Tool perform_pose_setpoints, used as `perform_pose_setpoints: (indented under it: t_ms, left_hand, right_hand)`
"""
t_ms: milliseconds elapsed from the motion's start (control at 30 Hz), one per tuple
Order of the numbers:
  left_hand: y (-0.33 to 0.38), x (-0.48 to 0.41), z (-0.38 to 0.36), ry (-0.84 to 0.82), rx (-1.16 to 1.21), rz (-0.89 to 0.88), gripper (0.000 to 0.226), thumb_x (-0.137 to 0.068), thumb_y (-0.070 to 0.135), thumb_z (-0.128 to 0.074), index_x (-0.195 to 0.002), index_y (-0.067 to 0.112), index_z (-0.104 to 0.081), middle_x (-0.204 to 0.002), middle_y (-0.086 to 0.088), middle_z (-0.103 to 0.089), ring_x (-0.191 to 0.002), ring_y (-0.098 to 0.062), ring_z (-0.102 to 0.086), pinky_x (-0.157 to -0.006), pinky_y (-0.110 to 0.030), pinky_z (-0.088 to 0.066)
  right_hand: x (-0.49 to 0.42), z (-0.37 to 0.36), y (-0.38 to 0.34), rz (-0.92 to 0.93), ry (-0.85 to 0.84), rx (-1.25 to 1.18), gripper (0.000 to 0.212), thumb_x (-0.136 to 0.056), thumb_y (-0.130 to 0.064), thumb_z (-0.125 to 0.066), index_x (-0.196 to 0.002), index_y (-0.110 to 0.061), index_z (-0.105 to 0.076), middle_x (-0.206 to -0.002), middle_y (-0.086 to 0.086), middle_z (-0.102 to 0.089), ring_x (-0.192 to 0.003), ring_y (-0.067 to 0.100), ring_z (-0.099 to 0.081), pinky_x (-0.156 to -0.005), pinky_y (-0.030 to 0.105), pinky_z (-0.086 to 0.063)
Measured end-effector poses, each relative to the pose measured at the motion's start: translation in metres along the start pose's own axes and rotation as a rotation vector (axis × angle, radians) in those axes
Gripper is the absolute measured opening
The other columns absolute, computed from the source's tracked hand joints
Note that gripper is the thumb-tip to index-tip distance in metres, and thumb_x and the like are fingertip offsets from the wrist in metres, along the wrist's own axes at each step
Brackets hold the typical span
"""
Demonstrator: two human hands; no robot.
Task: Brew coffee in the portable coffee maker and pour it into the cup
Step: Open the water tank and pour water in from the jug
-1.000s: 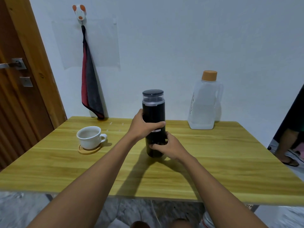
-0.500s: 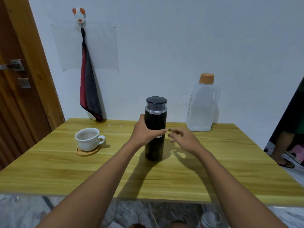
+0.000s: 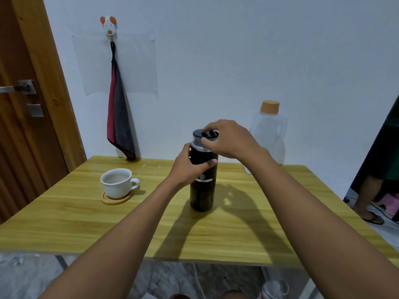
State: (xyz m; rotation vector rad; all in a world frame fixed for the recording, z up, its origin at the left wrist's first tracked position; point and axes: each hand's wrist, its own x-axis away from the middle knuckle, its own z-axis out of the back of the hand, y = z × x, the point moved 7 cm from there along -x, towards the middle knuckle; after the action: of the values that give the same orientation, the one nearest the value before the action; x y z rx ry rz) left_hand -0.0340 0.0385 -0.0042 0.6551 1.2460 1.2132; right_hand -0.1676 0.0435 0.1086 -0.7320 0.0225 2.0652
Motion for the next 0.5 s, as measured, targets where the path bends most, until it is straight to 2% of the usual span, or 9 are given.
perform_pose_setpoints:
  t_ms: [67, 133, 200, 267, 333, 500]
  left_hand:
    - [0.0, 0.0, -0.001, 0.006, 0.001, 0.002, 0.059, -0.075, 0.039, -0.087, -0.122, 0.029, -0.052, -0.11, 0.017, -0.063, -0.096, 0.008, -0.06, -0.059, -0.006, -0.047]
    - [0.0, 0.001, -0.002, 0.02, -0.002, 0.002, 0.06, -0.074, 0.04, -0.088, -0.12, 0.029, -0.051, -0.107, 0.02, -0.062, -0.095, 0.006, -0.059, -0.057, -0.007, -0.046]
    - [0.0, 0.001, -0.003, 0.03, -0.008, 0.002, 0.061, -0.074, 0.04, -0.088, -0.119, 0.03, -0.049, -0.105, 0.021, -0.061, -0.093, 0.007, -0.06, -0.057, -0.008, -0.045]
    - [-0.001, 0.0, -0.003, 0.031, -0.007, 0.005, 0.057, -0.073, 0.038, -0.088, -0.115, 0.03, -0.049, -0.103, 0.021, -0.061, -0.086, 0.012, -0.062, -0.055, -0.005, -0.045]
    - [-0.002, -0.001, -0.002, 0.026, -0.011, 0.005, 0.054, -0.073, 0.035, -0.089, -0.11, 0.031, -0.049, -0.102, 0.02, -0.061, -0.081, 0.021, -0.059, -0.055, -0.003, -0.044]
    - [-0.004, -0.002, -0.003, 0.021, -0.017, -0.005, 0.055, -0.074, 0.033, -0.089, -0.113, 0.027, -0.051, -0.102, 0.019, -0.062, -0.081, 0.024, -0.057, -0.056, -0.003, -0.044]
  right_hand:
    - [-0.005, 0.002, -0.005, 0.009, -0.024, 0.037, 0.037, -0.081, -0.047, -0.065, -0.114, -0.03, -0.072, -0.104, -0.008, -0.067, -0.099, 0.017, -0.064, -0.076, 0.032, -0.051]
    - [-0.01, 0.003, -0.011, 0.016, -0.049, 0.064, 0.043, -0.079, -0.046, -0.067, -0.117, -0.027, -0.072, -0.108, -0.002, -0.071, -0.096, 0.02, -0.066, -0.08, 0.035, -0.056]
    - [-0.014, 0.003, -0.017, 0.037, -0.077, 0.103, 0.042, -0.077, -0.043, -0.067, -0.114, -0.023, -0.074, -0.103, 0.002, -0.073, -0.087, 0.02, -0.066, -0.074, 0.033, -0.057]
    - [-0.018, 0.003, -0.021, 0.054, -0.11, 0.147, 0.032, -0.075, -0.04, -0.065, -0.094, -0.02, -0.079, -0.079, 0.003, -0.07, -0.066, 0.02, -0.057, -0.056, 0.026, -0.048]
    - [-0.021, 0.003, -0.023, 0.053, -0.134, 0.181, 0.031, -0.072, -0.039, -0.063, -0.086, -0.015, -0.078, -0.063, 0.005, -0.059, -0.055, 0.02, -0.044, -0.048, 0.025, -0.036]
    - [-0.024, 0.002, -0.027, 0.088, -0.15, 0.221, 0.045, -0.067, -0.035, -0.064, -0.099, -0.006, -0.075, -0.074, 0.015, -0.068, -0.054, 0.017, -0.038, -0.046, 0.023, -0.032]
